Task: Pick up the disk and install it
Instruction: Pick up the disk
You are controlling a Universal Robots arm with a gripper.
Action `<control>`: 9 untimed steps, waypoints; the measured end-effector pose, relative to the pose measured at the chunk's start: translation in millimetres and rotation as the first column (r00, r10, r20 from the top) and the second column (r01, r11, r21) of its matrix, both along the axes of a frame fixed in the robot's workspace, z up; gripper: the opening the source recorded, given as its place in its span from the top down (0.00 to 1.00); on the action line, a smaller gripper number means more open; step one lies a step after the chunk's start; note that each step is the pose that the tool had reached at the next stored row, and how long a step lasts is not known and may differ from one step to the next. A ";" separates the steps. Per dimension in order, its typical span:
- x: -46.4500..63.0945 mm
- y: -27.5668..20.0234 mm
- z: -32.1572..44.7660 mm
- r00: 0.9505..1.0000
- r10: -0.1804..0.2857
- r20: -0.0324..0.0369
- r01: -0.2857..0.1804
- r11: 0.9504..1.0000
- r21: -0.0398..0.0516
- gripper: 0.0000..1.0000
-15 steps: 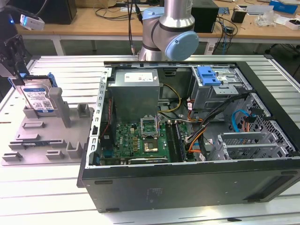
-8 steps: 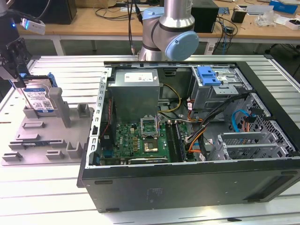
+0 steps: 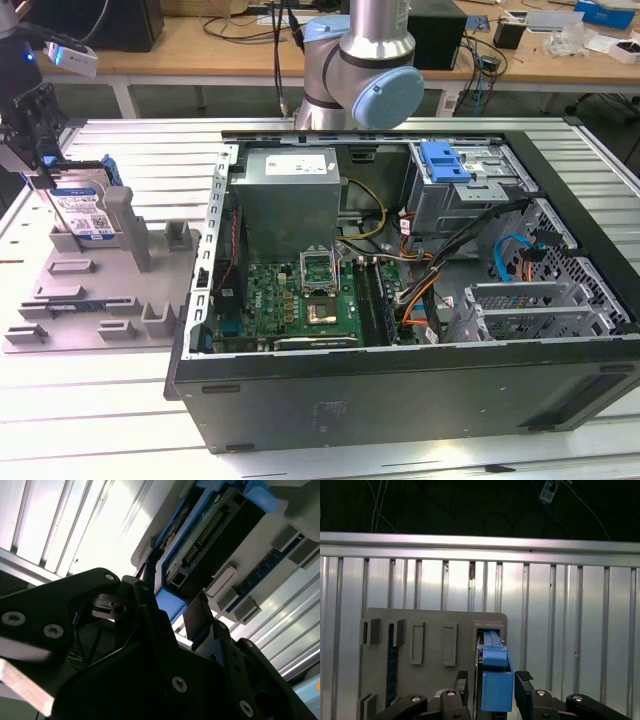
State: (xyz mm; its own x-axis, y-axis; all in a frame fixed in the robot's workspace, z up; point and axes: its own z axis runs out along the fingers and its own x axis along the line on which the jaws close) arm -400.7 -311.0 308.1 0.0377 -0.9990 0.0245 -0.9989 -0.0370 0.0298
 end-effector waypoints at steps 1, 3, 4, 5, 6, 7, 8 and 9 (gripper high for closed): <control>0.0 0.0 -0.2 1.000 -0.001 0.000 0.001 1.000 0.000 0.50; 0.0 0.0 -0.8 1.000 -0.003 0.000 0.003 1.000 0.000 0.50; 0.0 0.0 -1.0 1.000 -0.003 0.000 0.003 1.000 0.000 0.50; 0.0 0.0 -1.4 1.000 -0.004 0.000 0.004 1.000 0.000 0.50; 0.0 0.1 -1.7 1.000 -0.004 0.000 0.004 1.000 0.001 0.50; 0.1 0.2 -2.0 1.000 -0.004 0.000 0.004 1.000 0.001 0.50; 0.1 0.5 -2.4 1.000 -0.004 0.000 0.004 1.000 0.001 0.50; 0.1 0.7 -2.7 1.000 -0.004 0.000 0.004 1.000 0.001 0.50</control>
